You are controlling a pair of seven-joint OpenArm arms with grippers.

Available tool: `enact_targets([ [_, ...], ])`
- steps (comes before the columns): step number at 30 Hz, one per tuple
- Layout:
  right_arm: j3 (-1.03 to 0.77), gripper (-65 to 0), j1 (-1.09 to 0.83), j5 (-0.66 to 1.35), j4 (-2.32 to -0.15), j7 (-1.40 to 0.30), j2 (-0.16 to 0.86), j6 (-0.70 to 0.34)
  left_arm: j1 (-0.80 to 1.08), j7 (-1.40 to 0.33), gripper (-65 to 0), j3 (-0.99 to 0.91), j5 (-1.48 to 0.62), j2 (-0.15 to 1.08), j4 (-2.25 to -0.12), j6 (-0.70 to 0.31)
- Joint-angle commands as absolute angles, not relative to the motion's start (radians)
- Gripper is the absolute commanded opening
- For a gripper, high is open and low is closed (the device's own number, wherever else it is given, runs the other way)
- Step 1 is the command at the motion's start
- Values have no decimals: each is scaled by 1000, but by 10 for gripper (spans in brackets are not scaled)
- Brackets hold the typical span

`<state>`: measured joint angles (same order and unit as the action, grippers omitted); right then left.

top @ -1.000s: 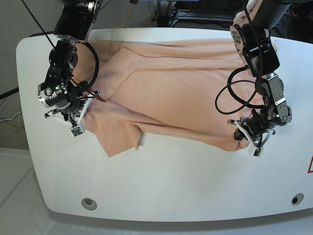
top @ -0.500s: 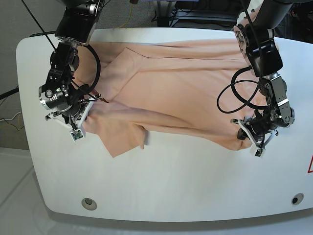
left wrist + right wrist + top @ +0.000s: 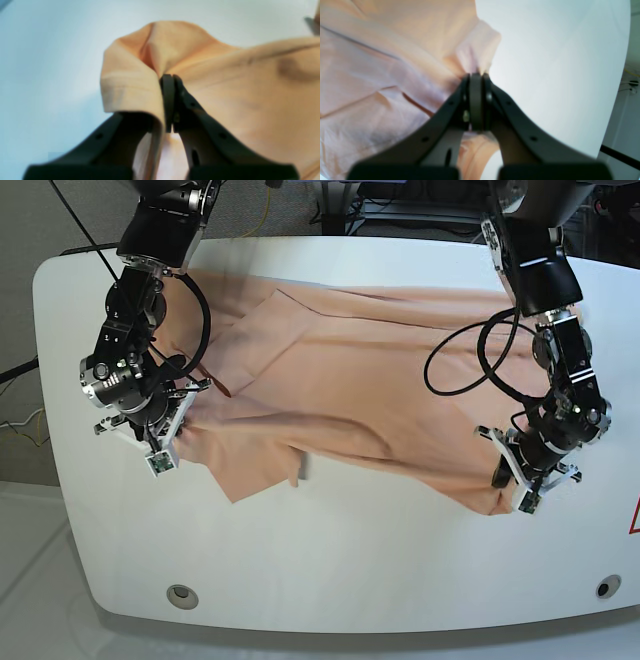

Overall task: Fold the T-shirt properly
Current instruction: 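Fold the shirt over by carrying both held edges toward the collar fold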

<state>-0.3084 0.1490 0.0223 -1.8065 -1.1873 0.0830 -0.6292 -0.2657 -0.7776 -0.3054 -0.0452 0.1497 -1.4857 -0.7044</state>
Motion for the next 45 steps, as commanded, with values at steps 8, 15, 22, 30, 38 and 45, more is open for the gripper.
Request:
enact_targets([
  [8,-309,-650,165,27,-1825,-1173,91,-628,-225,-763,-618,-314,-51,159,-1652,-698],
  [15,-309,-650,162,27,-1834,-1185,91,-628,-196,-763,-618,-315,-51,159,-1687,-698],
  [22,-309,-650,159,27,-1902,-1280,91,-630,-170,-763,-618,-317,-51,163,-1698,-698],
  [30,-309,-650,142,24,-1954,-1366,99,-627,-160,-763,-618,-321,-51,191,-1698,-698],
  [38,-309,-650,133,21,-1954,-1396,99,-624,-133,-763,-618,-354,-51,220,-1705,-698],
  [45,-309,-650,104,21,-1954,-1396,101,-621,-101,-763,-618,-361,-50,246,-1719,-698],
])
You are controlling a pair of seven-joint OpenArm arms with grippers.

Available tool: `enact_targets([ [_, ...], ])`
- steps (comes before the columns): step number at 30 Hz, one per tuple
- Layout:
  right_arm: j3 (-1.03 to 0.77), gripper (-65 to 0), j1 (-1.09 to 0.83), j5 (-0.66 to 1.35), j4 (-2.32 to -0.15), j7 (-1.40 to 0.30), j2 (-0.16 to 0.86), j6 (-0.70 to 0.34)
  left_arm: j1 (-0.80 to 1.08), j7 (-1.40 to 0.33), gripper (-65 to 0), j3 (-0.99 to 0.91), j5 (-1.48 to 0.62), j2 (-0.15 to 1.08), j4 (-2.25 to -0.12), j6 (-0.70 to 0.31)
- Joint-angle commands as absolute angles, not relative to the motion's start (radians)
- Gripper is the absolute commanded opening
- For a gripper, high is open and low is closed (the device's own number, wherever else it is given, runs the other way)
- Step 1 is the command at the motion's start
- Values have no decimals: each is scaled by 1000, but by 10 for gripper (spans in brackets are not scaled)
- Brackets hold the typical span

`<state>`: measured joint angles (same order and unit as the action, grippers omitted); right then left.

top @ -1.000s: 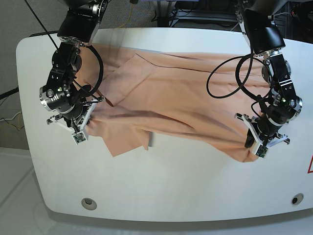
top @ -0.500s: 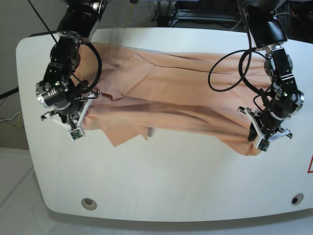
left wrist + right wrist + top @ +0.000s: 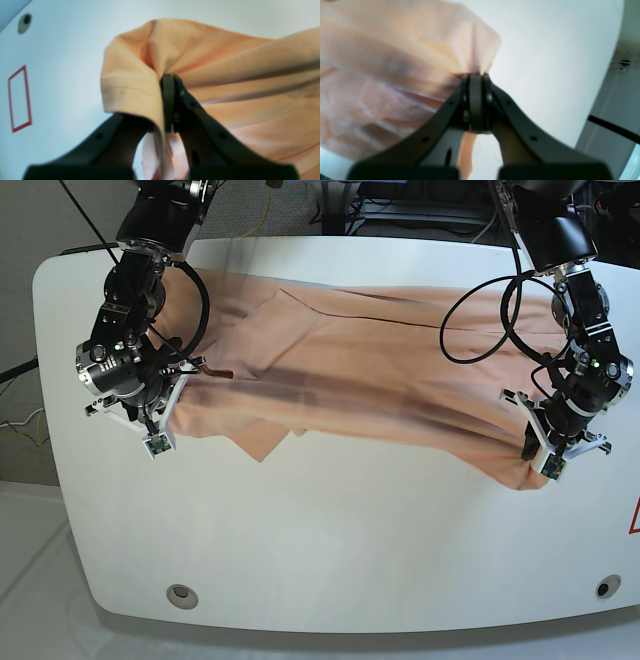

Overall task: Fold the T-shirt properly
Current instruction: 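Fold the shirt over by carrying both held edges toward the collar fold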

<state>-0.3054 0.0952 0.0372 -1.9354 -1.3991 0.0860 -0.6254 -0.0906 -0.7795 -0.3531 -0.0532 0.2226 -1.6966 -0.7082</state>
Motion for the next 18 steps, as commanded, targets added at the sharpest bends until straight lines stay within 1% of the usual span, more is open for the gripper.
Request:
enact_targets([
  [1,-309,-650,93,21,-1954,-1396,101,-621,-97,-763,-618,-361,-50,254,-1719,-698],
  [18,-309,-650,-12,21,-1954,-1396,102,-621,-35,-763,-618,-363,-50,283,-1716,-698],
])
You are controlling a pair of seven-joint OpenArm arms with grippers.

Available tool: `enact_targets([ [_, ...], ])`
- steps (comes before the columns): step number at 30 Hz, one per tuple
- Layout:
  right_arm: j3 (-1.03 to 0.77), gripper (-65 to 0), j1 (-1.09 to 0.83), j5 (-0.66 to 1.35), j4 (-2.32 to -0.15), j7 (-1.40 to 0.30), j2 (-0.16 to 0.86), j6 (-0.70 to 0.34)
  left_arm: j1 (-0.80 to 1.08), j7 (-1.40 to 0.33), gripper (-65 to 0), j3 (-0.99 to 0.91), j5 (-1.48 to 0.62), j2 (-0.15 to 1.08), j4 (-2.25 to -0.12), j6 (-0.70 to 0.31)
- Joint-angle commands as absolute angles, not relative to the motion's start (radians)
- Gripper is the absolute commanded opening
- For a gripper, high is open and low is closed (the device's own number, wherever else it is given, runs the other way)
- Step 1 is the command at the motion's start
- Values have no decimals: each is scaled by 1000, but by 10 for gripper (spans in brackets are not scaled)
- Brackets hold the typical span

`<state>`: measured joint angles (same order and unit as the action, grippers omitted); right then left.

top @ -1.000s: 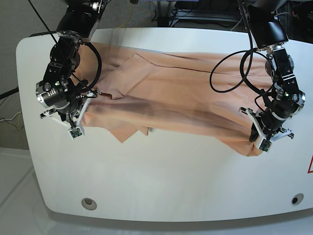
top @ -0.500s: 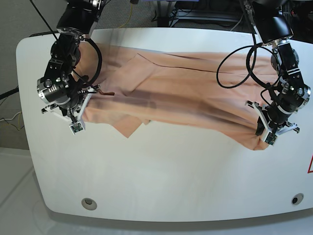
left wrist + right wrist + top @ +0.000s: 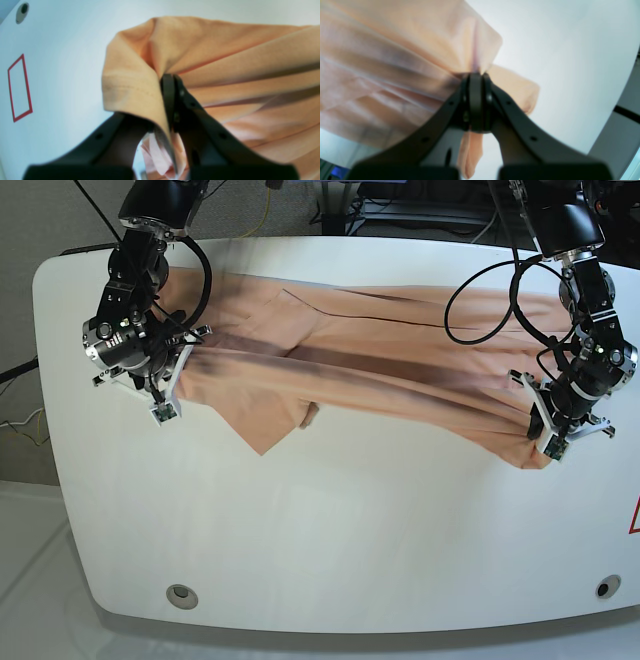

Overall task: Fold the T-shirt properly
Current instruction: 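Fold the shirt over by carrying both held edges toward the collar fold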

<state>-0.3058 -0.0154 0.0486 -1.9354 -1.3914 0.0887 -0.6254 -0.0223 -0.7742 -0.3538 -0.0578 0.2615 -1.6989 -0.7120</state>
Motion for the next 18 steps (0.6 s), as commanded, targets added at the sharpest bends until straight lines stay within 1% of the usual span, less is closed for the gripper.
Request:
enact_targets([
  [1,-309,-650,-15,21,-1954,-1396,102,-621,-28,-763,-618,-363,-50,283,-1716,-698],
  [18,-312,-650,-73,19,-1956,-1396,99,-621,70,-763,-618,-361,-48,280,-1718,-698],
])
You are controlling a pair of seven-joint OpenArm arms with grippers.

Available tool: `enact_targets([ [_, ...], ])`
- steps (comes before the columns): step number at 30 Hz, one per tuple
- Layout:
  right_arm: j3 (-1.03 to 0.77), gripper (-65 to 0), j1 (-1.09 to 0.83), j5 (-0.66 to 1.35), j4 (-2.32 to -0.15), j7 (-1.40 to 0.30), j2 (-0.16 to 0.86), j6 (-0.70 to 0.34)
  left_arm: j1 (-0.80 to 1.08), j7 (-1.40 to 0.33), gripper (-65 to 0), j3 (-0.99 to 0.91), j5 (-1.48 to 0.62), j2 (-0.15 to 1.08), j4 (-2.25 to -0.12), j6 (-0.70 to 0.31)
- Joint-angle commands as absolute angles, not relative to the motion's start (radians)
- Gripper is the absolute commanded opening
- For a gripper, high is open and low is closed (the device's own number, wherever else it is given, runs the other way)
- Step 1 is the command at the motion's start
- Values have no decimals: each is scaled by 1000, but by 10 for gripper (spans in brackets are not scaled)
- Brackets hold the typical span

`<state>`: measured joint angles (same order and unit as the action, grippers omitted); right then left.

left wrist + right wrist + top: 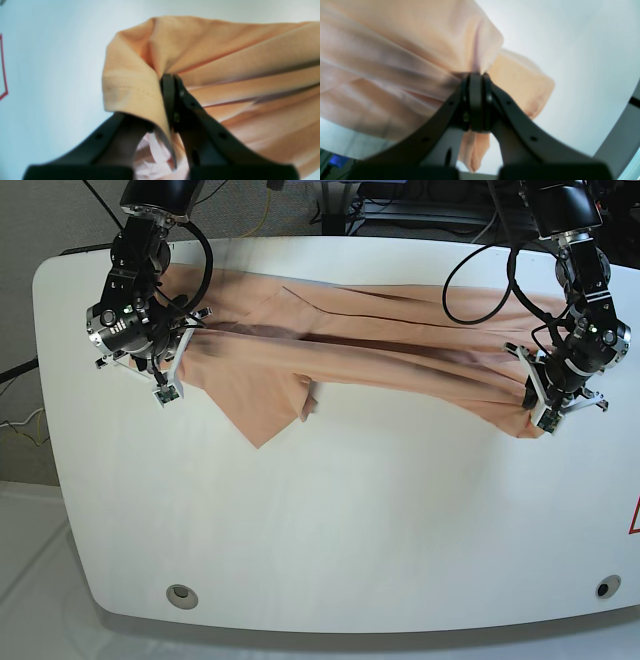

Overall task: Fold the T-shirt properly
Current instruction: 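Fold the shirt over by carrying both held edges toward the collar fold, then lower the folded edges onto the shirt and open the left gripper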

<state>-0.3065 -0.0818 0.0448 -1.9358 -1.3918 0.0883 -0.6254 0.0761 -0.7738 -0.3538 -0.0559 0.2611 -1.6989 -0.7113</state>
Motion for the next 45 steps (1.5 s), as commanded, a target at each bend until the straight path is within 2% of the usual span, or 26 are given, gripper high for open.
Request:
enact_targets([
  [1,-312,-650,-74,19,-1956,-1396,99,-621,74,-763,-618,-361,-48,280,-1718,-698],
  [25,-315,-650,-168,18,-1943,-1396,96,-619,165,-763,-619,-361,-48,278,-1715,-698],
  [39,-315,-650,-179,18,-1813,-1396,99,-619,194,-763,-619,-361,-47,280,-1713,-698],
  [45,-315,-650,-174,18,-1805,-1396,99,-619,194,-763,-619,-360,44,275,-1713,-698],
])
